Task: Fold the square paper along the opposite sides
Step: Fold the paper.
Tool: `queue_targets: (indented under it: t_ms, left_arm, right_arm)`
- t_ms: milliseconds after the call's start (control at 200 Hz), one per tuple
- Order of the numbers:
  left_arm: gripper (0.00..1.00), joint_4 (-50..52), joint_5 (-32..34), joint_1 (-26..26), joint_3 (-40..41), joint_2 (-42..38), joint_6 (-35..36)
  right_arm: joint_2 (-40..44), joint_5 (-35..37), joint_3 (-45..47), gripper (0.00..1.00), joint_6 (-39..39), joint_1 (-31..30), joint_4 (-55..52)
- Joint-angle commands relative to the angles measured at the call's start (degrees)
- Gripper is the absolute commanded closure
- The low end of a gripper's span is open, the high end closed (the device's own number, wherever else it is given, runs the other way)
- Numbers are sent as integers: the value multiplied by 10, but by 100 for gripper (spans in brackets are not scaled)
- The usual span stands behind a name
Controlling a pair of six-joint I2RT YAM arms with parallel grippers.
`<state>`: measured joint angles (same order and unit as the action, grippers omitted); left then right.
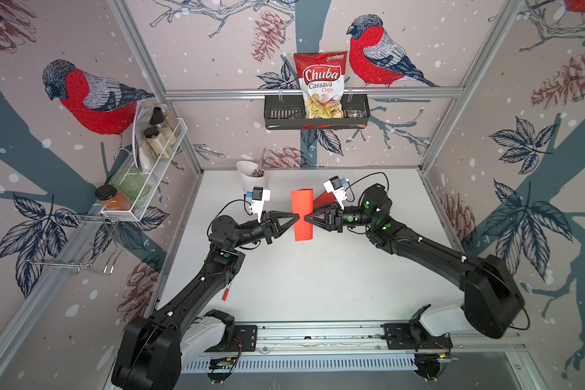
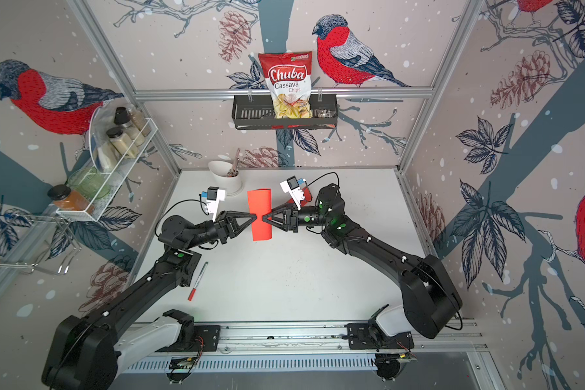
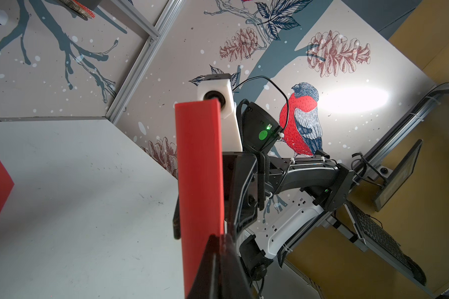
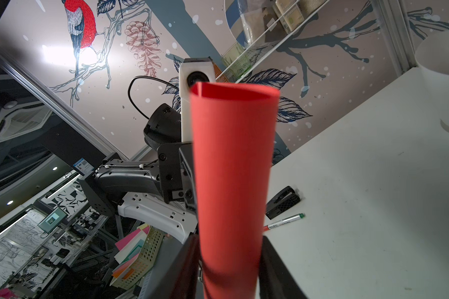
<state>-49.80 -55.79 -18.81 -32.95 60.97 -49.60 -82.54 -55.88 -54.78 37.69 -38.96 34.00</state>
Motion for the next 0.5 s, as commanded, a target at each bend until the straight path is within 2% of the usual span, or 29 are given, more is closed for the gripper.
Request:
queue_targets:
  t_ms: [0, 265, 370, 495]
  left_arm:
    - [100, 8, 0, -1, -9, -3, 13]
    - [100, 70, 5, -1, -23, -28, 50]
    - [100, 53, -6, -1, -25, -27, 40]
    - [100, -8, -37, -5, -22, -24, 7]
  right_arm:
    - [4, 5, 0, 58, -3, 0, 1]
    - [24, 0, 3, 49, -7, 30, -6]
    - [28, -11, 3, 36, -3, 36, -1]
    - [33, -40, 26, 20, 43, 46, 75]
